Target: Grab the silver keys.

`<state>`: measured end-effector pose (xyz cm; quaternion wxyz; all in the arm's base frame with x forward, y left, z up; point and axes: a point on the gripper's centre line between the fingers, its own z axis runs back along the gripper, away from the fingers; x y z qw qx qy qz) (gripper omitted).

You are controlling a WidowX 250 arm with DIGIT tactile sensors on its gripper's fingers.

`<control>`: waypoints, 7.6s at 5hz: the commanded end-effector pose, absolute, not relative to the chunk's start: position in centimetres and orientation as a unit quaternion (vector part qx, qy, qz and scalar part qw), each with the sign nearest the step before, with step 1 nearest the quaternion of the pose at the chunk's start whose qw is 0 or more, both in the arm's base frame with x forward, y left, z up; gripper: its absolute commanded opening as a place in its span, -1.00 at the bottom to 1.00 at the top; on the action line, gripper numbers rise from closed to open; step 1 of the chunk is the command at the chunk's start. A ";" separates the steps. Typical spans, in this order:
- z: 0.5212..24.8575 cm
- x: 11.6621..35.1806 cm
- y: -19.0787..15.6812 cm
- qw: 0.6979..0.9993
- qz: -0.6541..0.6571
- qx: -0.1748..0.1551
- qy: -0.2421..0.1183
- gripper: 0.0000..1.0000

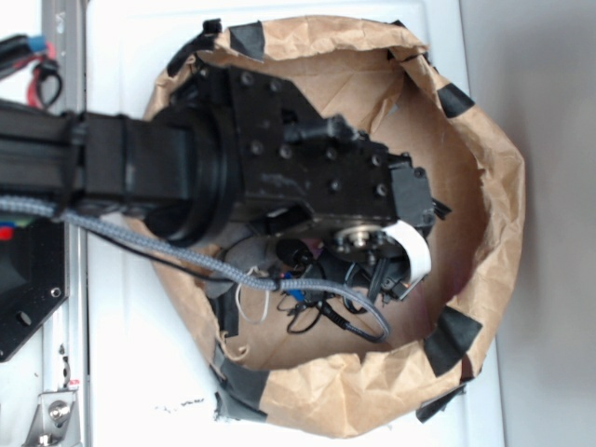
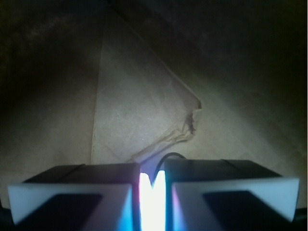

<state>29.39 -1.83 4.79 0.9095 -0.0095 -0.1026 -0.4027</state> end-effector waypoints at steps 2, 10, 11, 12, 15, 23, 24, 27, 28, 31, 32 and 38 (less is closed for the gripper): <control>6.8 30.0 -2.3 0.910 -0.393 0.000 -0.136 -1.00; 13.6 27.7 -1.9 0.959 -0.269 -0.041 -0.078 1.00; 11.9 27.8 -2.4 0.950 -0.297 -0.027 -0.089 1.00; 10.4 27.8 -2.8 0.938 -0.335 -0.015 -0.092 1.00; 6.7 28.6 -2.4 0.936 -0.343 -0.011 -0.082 1.00; 4.0 27.6 -3.5 0.908 -0.411 -0.010 -0.074 1.00; 4.8 27.6 -3.1 0.911 -0.406 -0.010 -0.068 1.00; 4.6 28.5 -3.5 0.925 -0.376 -0.007 -0.055 1.00; 4.5 28.3 -4.3 0.926 -0.369 -0.012 -0.075 1.00; 5.1 30.1 -4.3 0.955 -0.279 -0.036 -0.094 1.00; 4.1 30.3 -4.8 0.960 -0.263 -0.025 -0.092 1.00; 1.0 30.3 -5.4 0.969 -0.239 -0.032 -0.054 -1.00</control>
